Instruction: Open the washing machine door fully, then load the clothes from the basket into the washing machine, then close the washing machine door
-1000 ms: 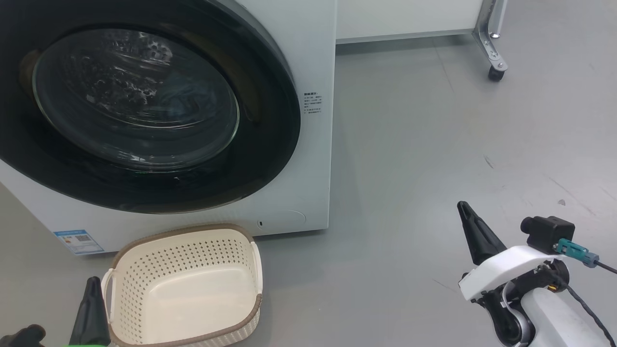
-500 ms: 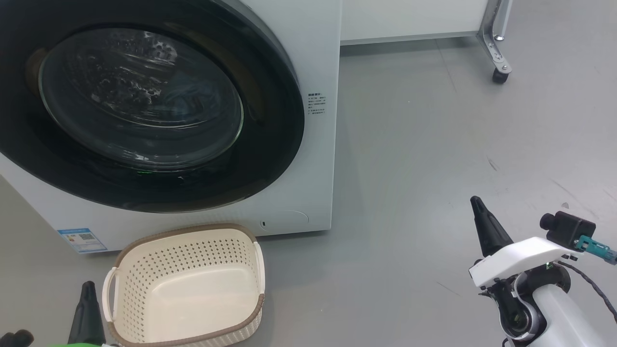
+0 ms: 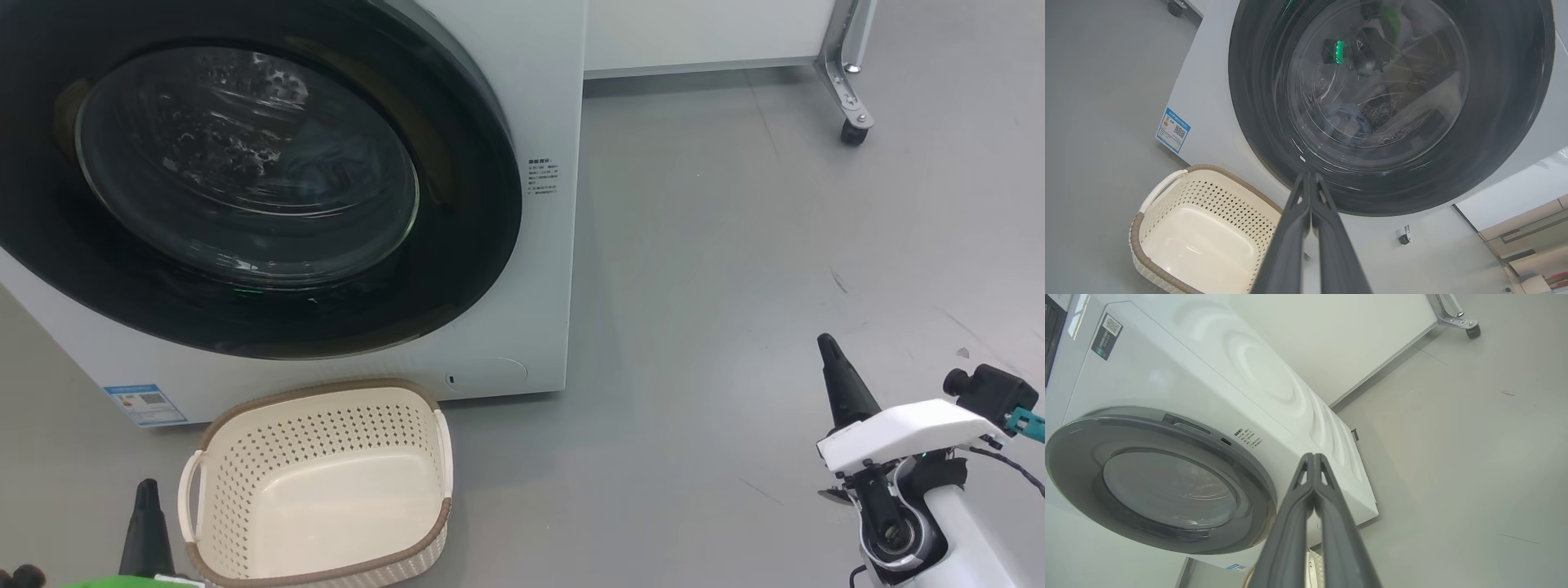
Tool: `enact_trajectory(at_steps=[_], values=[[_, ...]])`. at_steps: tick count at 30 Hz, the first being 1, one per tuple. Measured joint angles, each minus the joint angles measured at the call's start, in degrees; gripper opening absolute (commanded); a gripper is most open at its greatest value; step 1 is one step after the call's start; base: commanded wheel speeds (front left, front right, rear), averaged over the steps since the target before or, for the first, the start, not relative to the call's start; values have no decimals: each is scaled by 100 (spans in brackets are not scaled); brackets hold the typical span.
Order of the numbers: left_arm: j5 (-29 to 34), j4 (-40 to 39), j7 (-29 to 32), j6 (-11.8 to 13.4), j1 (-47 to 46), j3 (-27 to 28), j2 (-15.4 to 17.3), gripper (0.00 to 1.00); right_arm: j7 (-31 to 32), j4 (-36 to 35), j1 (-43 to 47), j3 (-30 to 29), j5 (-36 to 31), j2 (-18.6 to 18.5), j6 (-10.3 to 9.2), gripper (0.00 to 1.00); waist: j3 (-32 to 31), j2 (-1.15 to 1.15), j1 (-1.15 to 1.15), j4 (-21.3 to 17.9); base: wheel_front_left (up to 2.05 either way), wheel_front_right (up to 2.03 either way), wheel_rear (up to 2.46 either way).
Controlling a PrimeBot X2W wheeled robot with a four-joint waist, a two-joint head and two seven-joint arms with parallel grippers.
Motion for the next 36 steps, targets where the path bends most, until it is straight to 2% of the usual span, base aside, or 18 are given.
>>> enact_trajectory(at_steps=[36], values=[[-2259, 136, 658, 107, -226, 311, -213, 0, 649, -278, 237, -1150, 2020, 381, -105, 0, -42, 0, 0, 137, 0, 0, 0]])
